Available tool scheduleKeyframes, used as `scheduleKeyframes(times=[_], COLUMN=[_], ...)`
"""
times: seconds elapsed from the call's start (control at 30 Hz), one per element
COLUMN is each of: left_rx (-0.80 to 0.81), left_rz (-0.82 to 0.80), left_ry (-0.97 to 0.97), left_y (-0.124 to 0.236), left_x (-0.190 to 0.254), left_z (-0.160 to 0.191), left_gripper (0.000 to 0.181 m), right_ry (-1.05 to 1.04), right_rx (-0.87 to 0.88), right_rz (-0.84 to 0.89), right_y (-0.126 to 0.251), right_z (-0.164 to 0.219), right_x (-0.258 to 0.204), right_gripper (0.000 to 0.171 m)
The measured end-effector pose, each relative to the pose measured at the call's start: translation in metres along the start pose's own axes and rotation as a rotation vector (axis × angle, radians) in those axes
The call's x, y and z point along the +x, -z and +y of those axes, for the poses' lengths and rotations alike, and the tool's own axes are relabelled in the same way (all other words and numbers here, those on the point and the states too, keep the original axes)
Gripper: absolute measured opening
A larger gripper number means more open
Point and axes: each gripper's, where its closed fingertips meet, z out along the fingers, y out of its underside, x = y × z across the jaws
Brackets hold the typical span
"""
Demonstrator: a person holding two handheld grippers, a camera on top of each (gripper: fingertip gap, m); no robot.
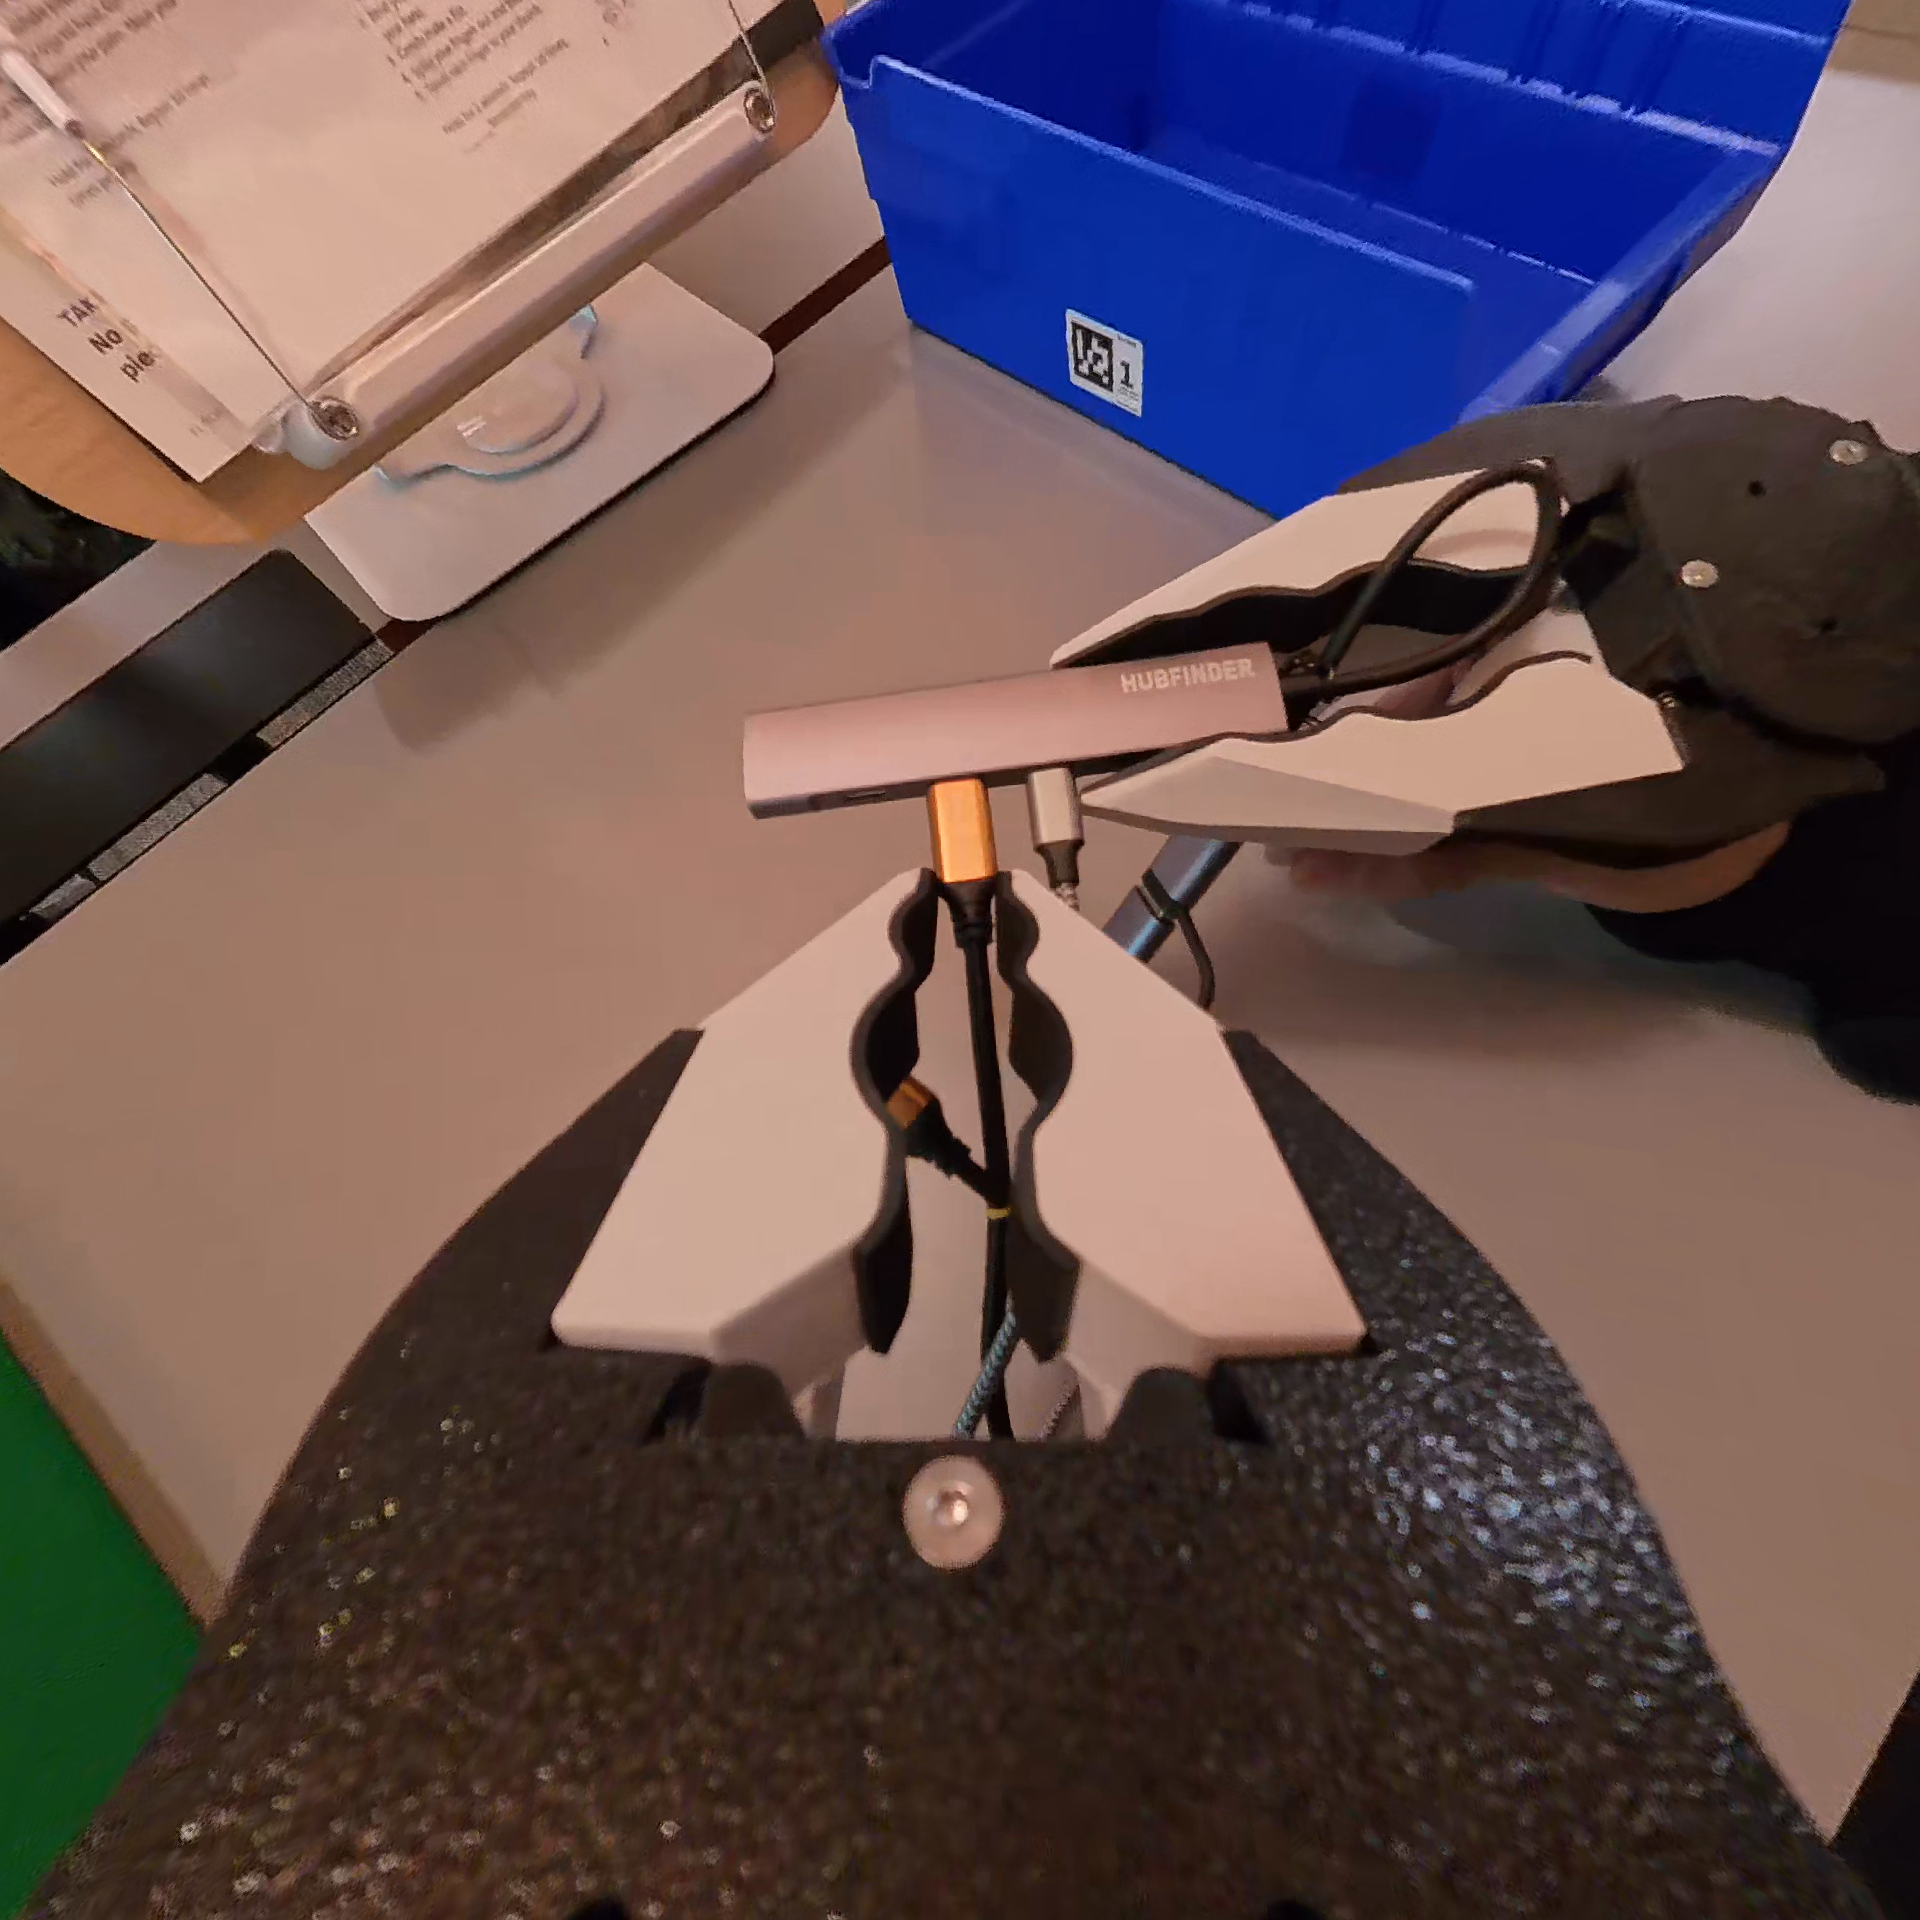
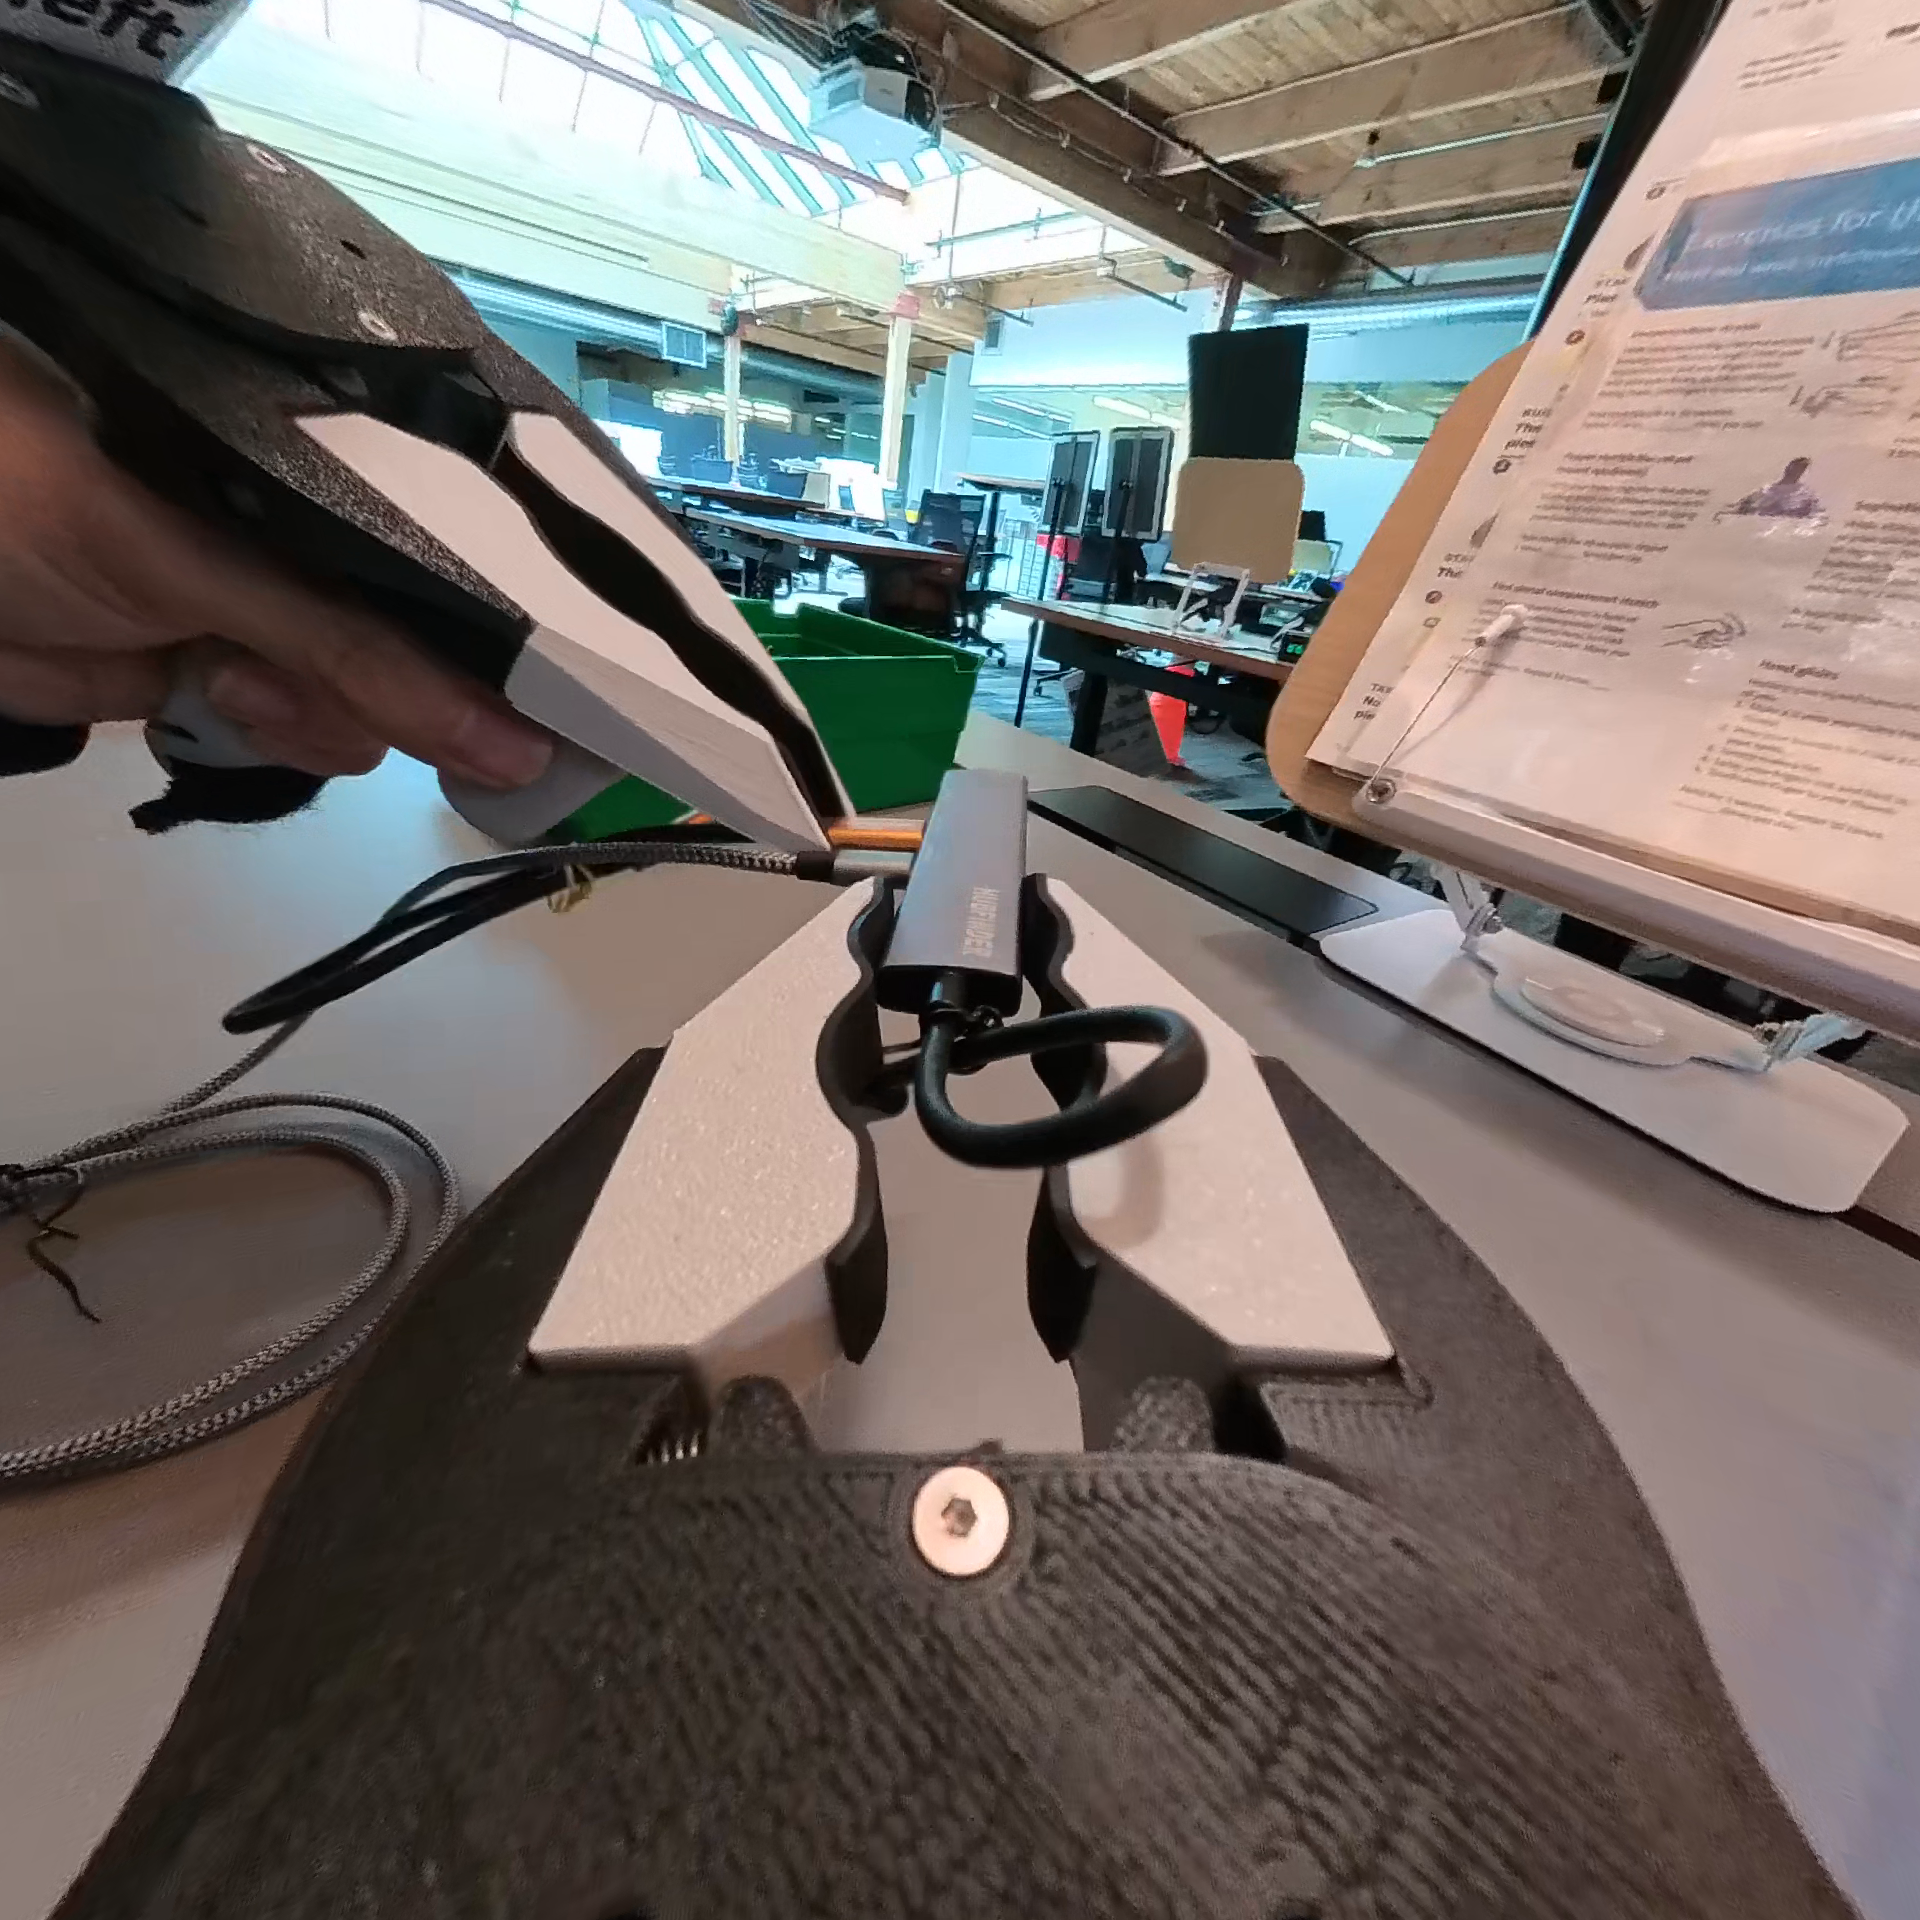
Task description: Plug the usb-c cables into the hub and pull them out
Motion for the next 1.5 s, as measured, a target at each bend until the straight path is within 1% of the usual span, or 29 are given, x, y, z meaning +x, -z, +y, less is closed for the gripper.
scheduleKeyframes(times=[0.1, 0.17, 0.2, 0.3, 0.33, 0.4, 0.47, 0.53, 0.6, 0.7, 0.73, 0.8, 0.9, 1.0, 1.17, 1.27, 1.37, 1.43, 1.5], left_rx=[0.000, 0.008, 0.032, 0.178, 0.227, 0.359, 0.450, 0.460, 0.391, 0.247, 0.223, 0.225, 0.250, 0.241, 0.241, 0.228, 0.241, 0.230, 0.218], left_rz=[0.000, 0.000, 0.004, 0.029, 0.031, -0.035, -0.150, -0.281, -0.353, -0.313, -0.289, -0.253, -0.200, -0.150, -0.100, -0.091, -0.074, -0.063, -0.062], left_ry=[0.011, 0.013, 0.021, 0.040, 0.052, 0.071, 0.095, 0.120, 0.147, 0.256, 0.291, 0.334, 0.345, 0.310, 0.303, 0.303, 0.323, 0.323, 0.307], left_y=[-0.002, -0.004, -0.005, 0.002, 0.009, 0.035, 0.065, 0.087, 0.089, 0.070, 0.064, 0.058, 0.052, 0.045, 0.040, 0.040, 0.039, 0.037, 0.035], left_x=[-0.001, -0.001, -0.001, 0.004, 0.004, -0.009, -0.033, -0.062, -0.085, -0.094, -0.092, -0.086, -0.073, -0.060, -0.048, -0.048, -0.047, -0.044, -0.042], left_z=[0.004, 0.005, 0.003, -0.015, -0.021, -0.037, -0.043, -0.028, 0.005, 0.065, 0.080, 0.095, 0.098, 0.097, 0.099, 0.100, 0.099, 0.100, 0.102], left_gripper=[0.008, 0.008, 0.008, 0.009, 0.008, 0.022, 0.034, 0.038, 0.043, 0.062, 0.065, 0.066, 0.066, 0.066, 0.064, 0.064, 0.062, 0.063, 0.063], right_ry=[-0.004, 0.045, 0.064, 0.070, 0.081, 0.130, 0.148, 0.160, 0.183, 0.261, 0.279, 0.333, 0.421, 0.501, 0.575, 0.608, 0.627, 0.616, 0.602], right_rx=[0.000, -0.013, -0.007, 0.061, 0.074, 0.081, 0.101, 0.120, 0.136, 0.177, 0.185, 0.196, 0.181, 0.166, 0.112, 0.088, 0.006, -0.054, -0.124], right_rz=[-0.004, 0.005, 0.019, 0.027, 0.052, 0.101, 0.128, 0.137, 0.147, 0.152, 0.157, 0.187, 0.277, 0.407, 0.564, 0.657, 0.755, 0.786, 0.825], right_y=[-0.002, -0.002, 0.000, 0.006, 0.009, 0.014, 0.019, 0.022, 0.023, 0.029, 0.032, 0.040, 0.062, 0.094, 0.145, 0.167, 0.175, 0.175, 0.175], right_z=[0.000, 0.002, 0.000, -0.015, -0.019, -0.023, -0.029, -0.036, -0.044, -0.080, -0.097, -0.135, -0.195, -0.248, -0.306, -0.336, -0.341, -0.330, -0.311], right_x=[-0.002, 0.000, 0.003, 0.009, 0.013, 0.020, 0.026, 0.028, 0.027, 0.021, 0.021, 0.029, 0.059, 0.104, 0.166, 0.195, 0.235, 0.258, 0.279], right_gripper=[0.025, 0.025, 0.025, 0.024, 0.025, 0.024, 0.024, 0.024, 0.024, 0.023, 0.023, 0.023, 0.023, 0.023, 0.023, 0.023, 0.023, 0.024, 0.024])
